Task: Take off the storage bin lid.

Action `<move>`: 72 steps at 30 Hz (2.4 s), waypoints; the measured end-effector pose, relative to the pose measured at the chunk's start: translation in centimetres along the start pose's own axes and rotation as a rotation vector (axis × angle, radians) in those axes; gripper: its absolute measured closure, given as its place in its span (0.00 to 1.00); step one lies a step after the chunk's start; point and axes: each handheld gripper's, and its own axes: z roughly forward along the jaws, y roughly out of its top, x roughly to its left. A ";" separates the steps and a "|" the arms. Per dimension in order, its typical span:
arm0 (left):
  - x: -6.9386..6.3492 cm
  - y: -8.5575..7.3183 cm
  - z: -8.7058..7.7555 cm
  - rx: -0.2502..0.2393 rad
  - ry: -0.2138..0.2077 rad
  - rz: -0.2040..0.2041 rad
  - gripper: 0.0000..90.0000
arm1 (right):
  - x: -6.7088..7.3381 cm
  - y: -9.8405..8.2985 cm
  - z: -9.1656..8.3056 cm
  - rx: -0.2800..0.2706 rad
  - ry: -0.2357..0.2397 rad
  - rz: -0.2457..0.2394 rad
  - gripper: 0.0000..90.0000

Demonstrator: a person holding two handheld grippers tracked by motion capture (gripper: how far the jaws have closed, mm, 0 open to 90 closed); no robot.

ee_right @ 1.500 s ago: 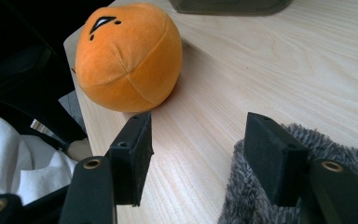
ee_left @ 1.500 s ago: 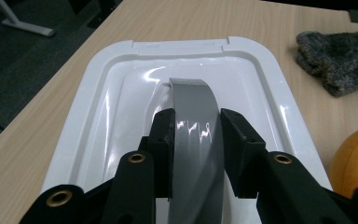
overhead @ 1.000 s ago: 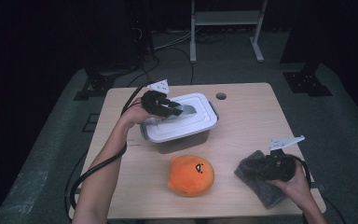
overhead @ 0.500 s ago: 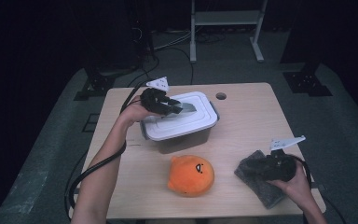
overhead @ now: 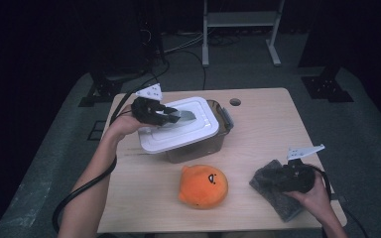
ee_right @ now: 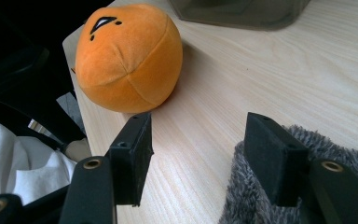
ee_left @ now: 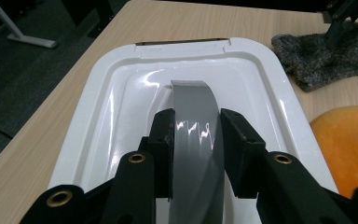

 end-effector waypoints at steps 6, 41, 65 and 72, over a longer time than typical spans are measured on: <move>-1.3 -1.3 -2.6 -0.022 0.020 0.000 0.74 | 0.1 0.0 0.2 0.005 -0.001 0.000 0.46; -8.1 -12.5 -14.0 -0.067 0.169 -0.079 0.74 | 0.2 0.0 0.8 0.022 -0.012 0.005 0.45; -10.0 -18.5 -12.2 -0.041 0.162 -0.153 0.74 | 0.1 -0.1 0.9 0.029 -0.011 0.007 0.45; -9.8 -19.9 -10.2 -0.014 0.140 -0.182 0.74 | 0.1 -0.2 0.8 0.025 -0.014 0.010 0.45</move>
